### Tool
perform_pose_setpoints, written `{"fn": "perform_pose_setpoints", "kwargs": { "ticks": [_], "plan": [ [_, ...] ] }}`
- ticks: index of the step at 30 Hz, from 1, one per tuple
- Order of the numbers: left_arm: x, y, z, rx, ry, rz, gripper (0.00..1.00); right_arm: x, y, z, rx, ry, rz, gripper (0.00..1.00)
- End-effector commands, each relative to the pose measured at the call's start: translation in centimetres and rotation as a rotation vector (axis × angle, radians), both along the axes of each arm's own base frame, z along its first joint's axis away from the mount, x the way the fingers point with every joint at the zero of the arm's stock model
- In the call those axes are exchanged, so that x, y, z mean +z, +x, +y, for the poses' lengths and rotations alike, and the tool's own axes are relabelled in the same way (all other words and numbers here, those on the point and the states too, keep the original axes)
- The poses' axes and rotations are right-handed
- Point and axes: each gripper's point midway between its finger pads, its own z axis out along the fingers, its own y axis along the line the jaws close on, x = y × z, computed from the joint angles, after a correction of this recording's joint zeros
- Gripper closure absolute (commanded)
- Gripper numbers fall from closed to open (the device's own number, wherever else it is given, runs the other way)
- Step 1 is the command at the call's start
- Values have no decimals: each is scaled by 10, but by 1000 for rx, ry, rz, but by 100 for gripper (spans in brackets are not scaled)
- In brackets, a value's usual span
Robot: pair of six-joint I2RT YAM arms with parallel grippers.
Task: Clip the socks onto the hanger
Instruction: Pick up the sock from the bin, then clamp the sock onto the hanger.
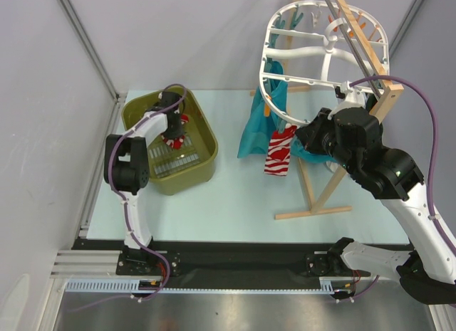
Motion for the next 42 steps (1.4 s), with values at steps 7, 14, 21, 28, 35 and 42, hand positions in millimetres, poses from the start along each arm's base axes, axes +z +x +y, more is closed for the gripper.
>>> {"fn": "perform_pose_setpoints", "kwargs": {
  "ticks": [7,14,21,28,35,42],
  "plan": [
    [127,16,-9,-30,-56,-269,100,-8,-6,-1,13,-12,40,100],
    [209,-30,-17,-75,-149,-414,100,-7,-6,-1,19,-21,31,100],
    [258,-99,-65,-233,-458,-496,100,-6,-5,2,38,-21,20,100],
    [298,-183,-132,-382,-911,-532,100,-3,-4,9,64,-4,13,100],
    [336,-229,-180,-233,-1237,-604,100,8,-6,18,96,55,-2,100],
    [357,-249,-245,-101,-1446,-468,100,18,-13,24,128,116,-11,100]
  ]
}}
